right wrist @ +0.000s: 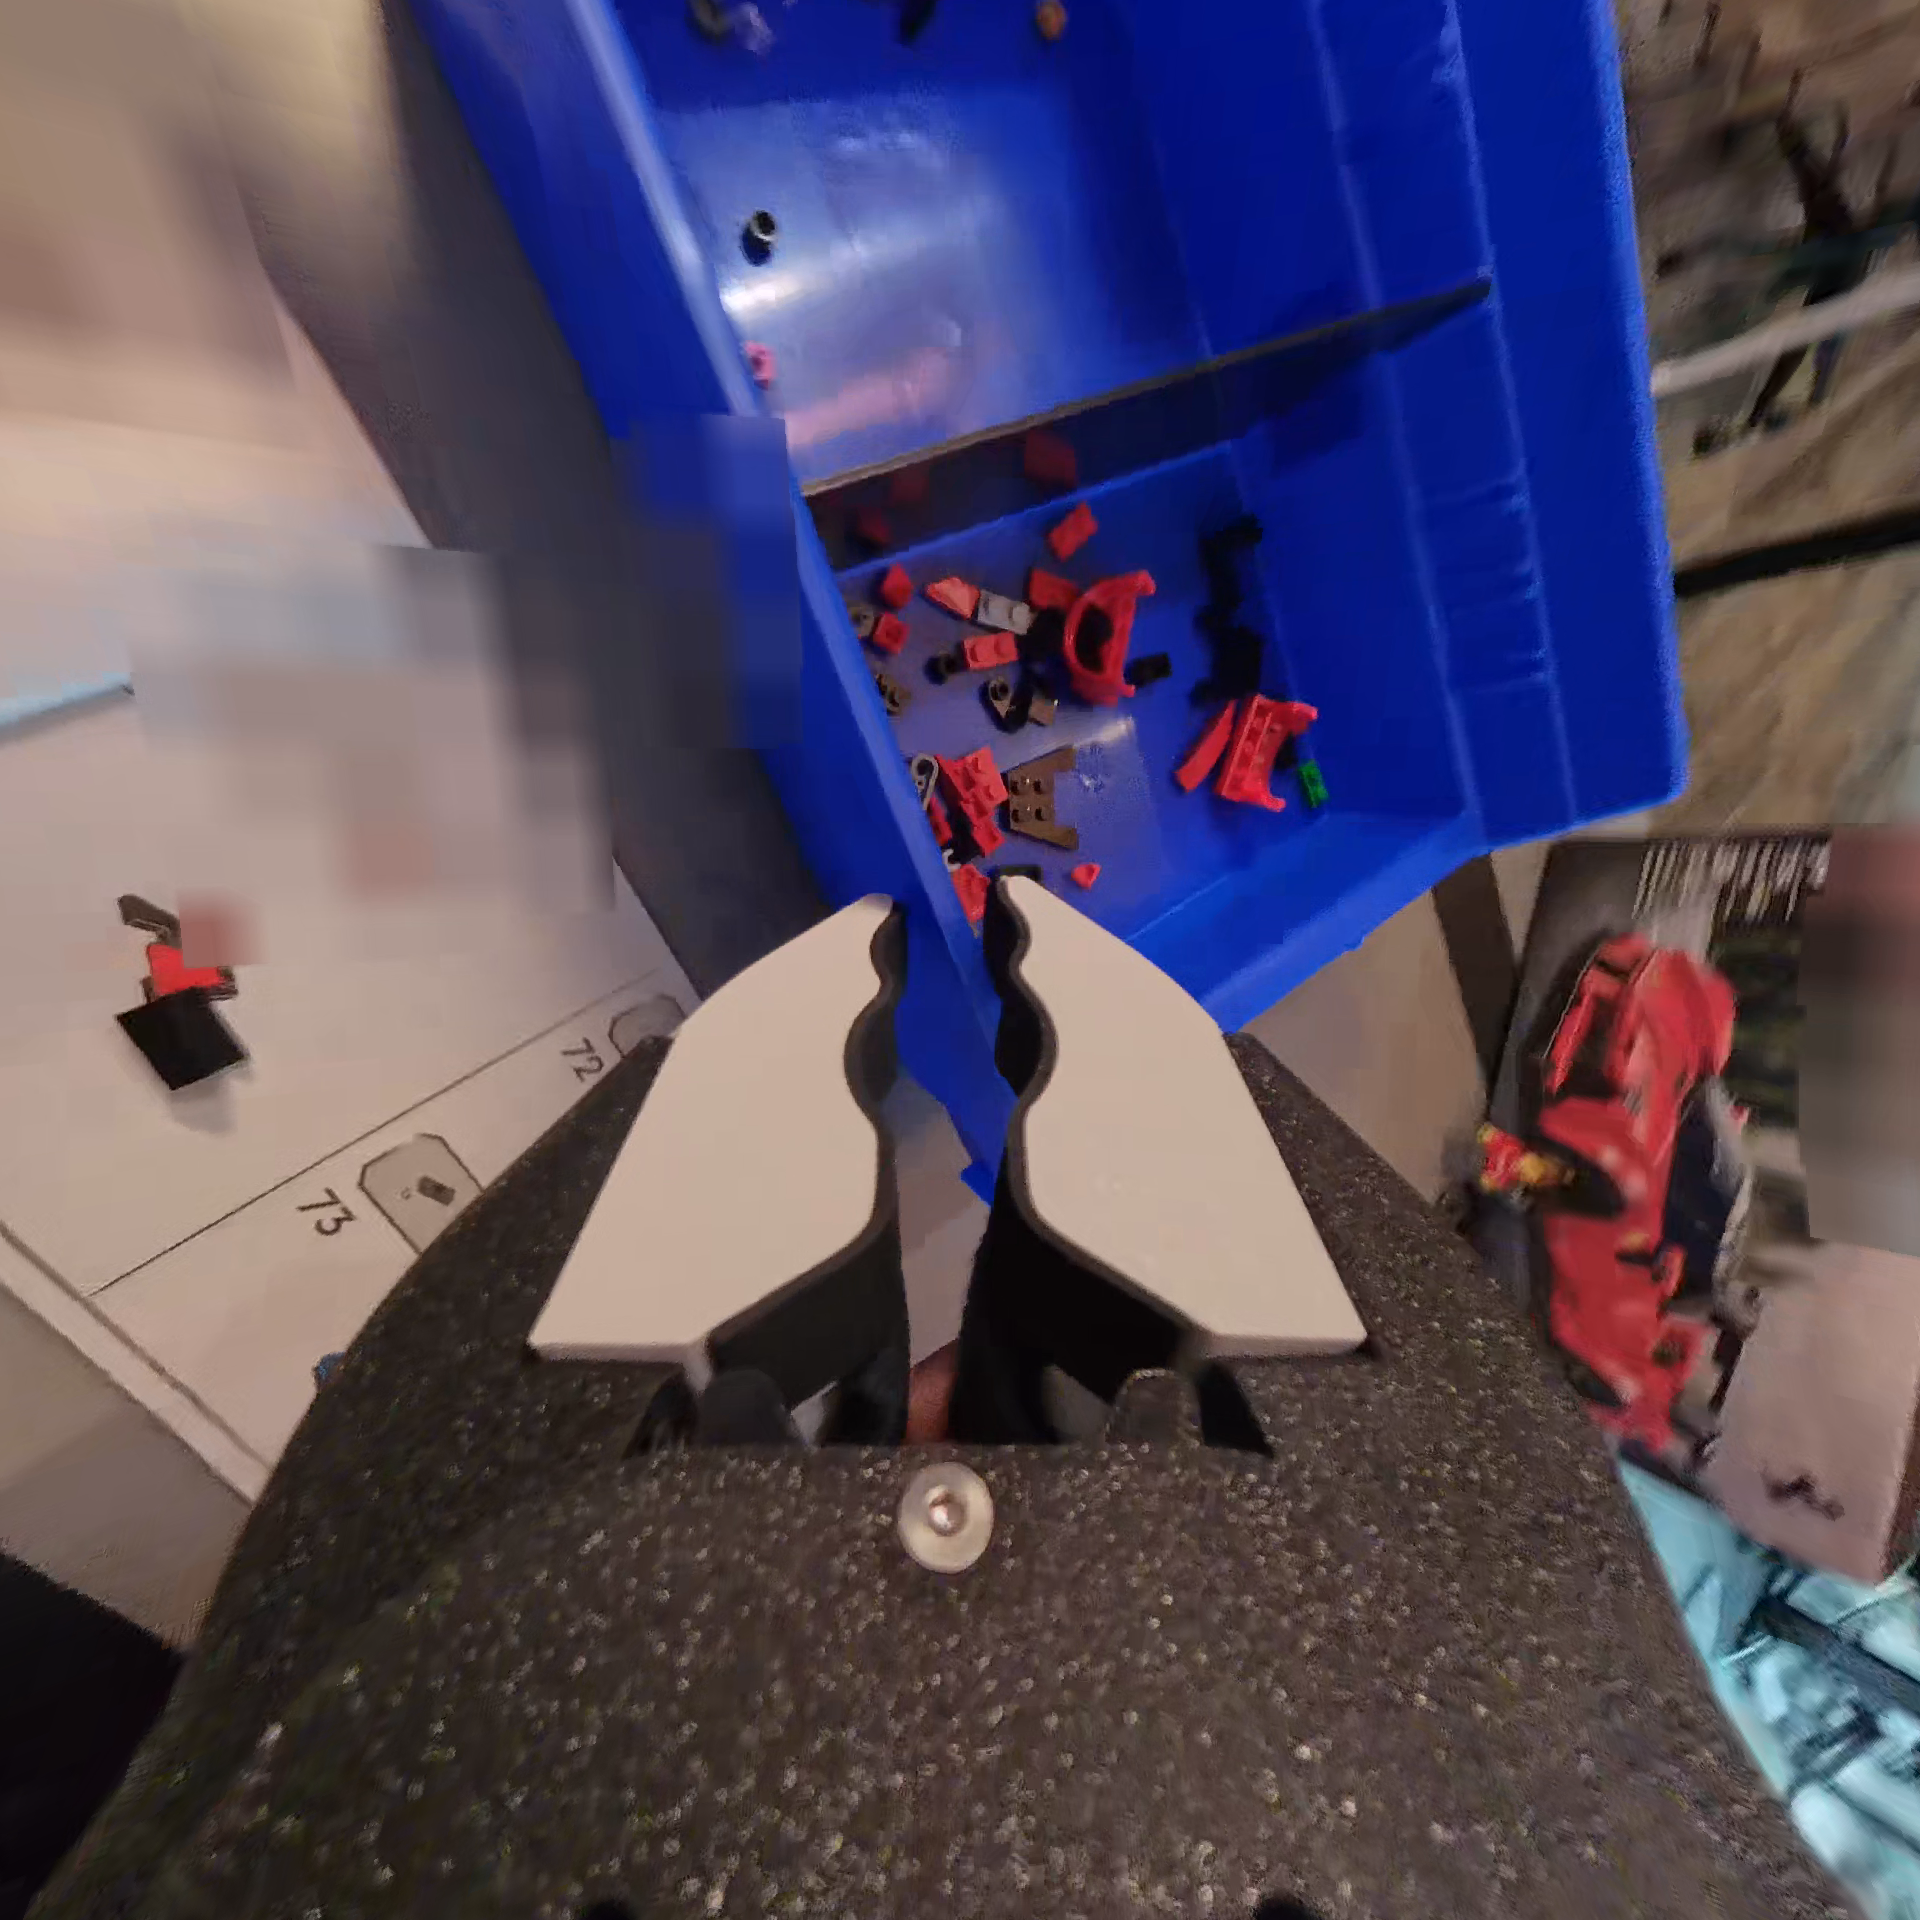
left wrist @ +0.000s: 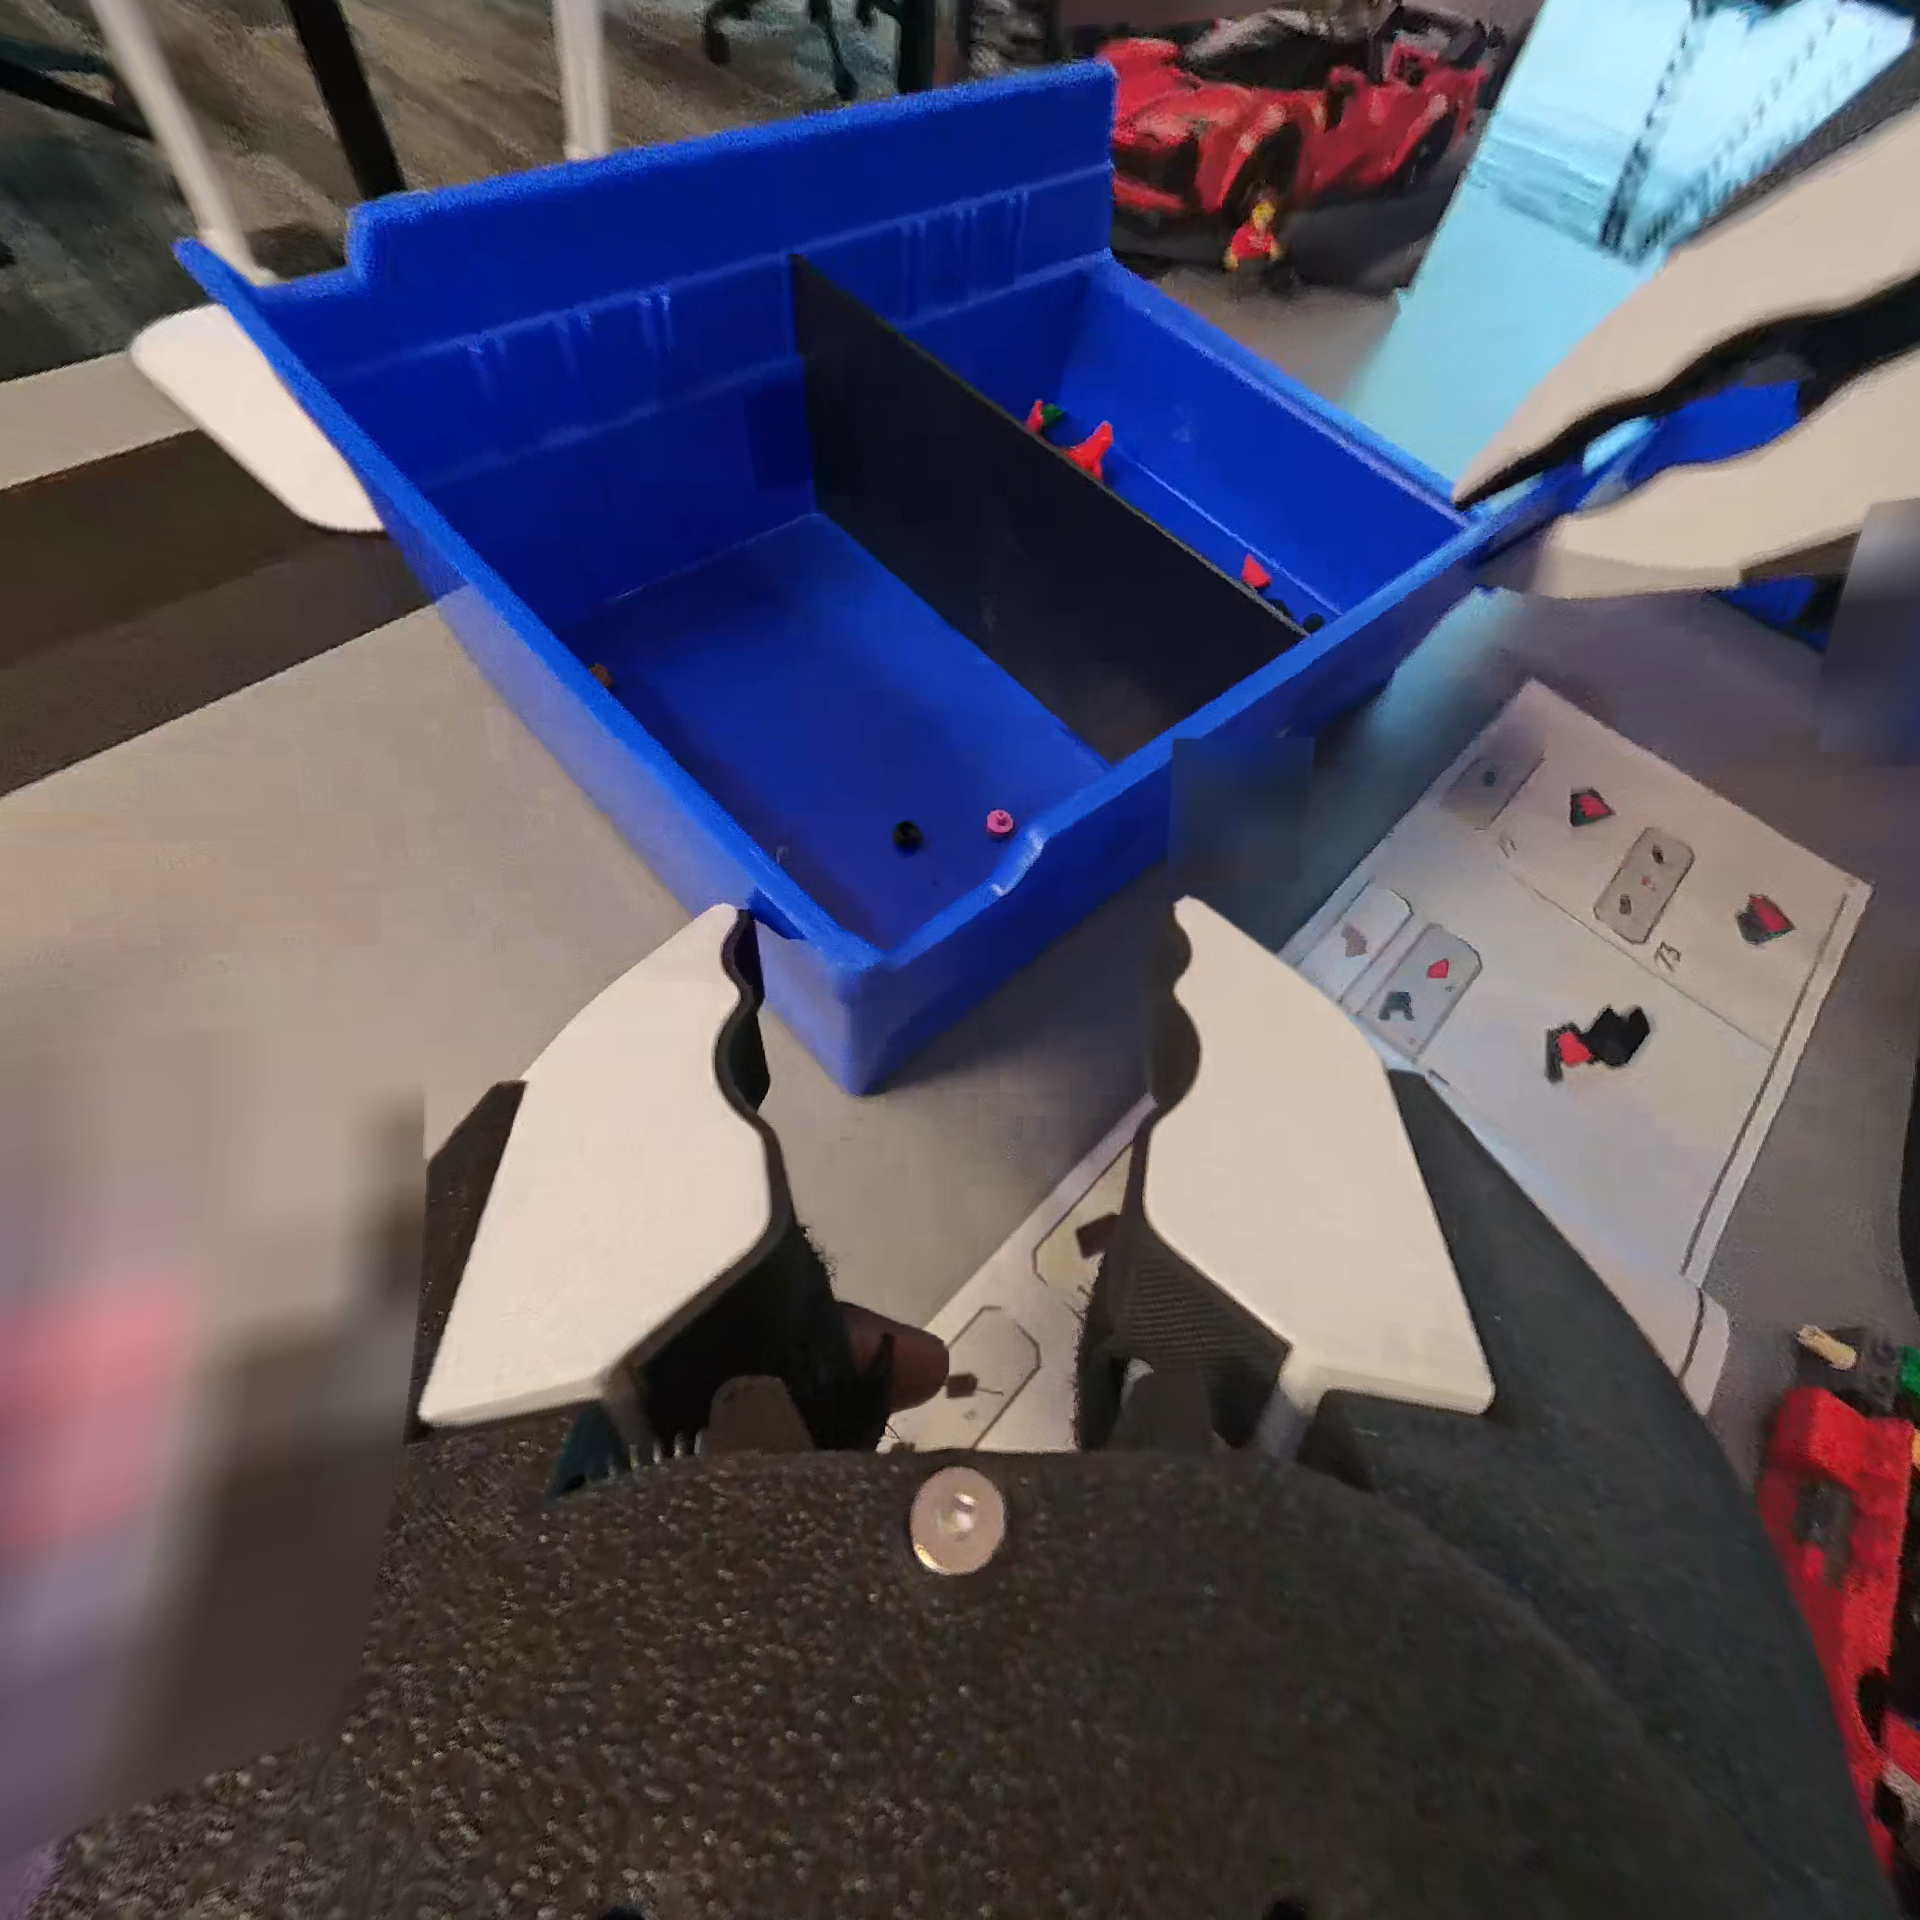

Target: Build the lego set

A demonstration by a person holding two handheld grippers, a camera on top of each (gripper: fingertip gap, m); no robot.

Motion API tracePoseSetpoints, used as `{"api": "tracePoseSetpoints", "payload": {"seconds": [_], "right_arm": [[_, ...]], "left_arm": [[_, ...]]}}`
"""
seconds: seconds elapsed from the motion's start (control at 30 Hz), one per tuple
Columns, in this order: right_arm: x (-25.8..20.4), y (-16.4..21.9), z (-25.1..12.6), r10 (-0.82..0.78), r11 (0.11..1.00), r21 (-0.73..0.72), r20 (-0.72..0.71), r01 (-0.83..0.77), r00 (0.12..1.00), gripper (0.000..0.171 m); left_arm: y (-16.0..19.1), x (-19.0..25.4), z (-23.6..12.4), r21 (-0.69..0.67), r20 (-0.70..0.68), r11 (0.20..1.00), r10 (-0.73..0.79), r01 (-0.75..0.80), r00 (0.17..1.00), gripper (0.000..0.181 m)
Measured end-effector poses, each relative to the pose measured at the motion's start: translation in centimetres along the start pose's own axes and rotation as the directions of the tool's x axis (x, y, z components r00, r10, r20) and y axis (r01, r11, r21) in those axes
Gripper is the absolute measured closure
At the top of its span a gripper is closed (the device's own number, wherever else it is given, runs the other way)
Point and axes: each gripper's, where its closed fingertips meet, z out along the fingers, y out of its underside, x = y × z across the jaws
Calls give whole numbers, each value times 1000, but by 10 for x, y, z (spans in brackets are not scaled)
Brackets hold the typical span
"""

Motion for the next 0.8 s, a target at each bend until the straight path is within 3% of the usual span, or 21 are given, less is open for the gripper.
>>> {"api": "tracePoseSetpoints", "payload": {"seconds": [0.1,0.13,0.2,0.27,0.33,0.5,0.8], "right_arm": [[5,17,-4,143,990,-5,40,-143,989,158],[7,21,-5,172,985,-2,51,-172,984,158],[12,31,-6,200,980,-15,47,-199,979,158],[16,38,-7,199,980,-31,29,-198,980,157],[18,38,-9,208,978,-27,15,-208,978,155],[18,-1,-36,257,945,199,42,-260,965,147],[7,-32,-73,187,918,342,67,-199,980,147]], "left_arm": [[-2,13,-14,-58,-40,996,72,-74,997,128],[-2,8,-28,-71,-12,992,99,-100,995,128],[1,-31,-65,-135,170,983,147,-124,974,128],[7,-72,-100,-186,327,982,99,-39,940,125],[20,-92,-112,-232,355,969,-1,89,935,122],[62,-123,-86,-380,435,896,-45,229,899,113],[76,-158,-57,-354,529,864,-131,358,838,97]]}}
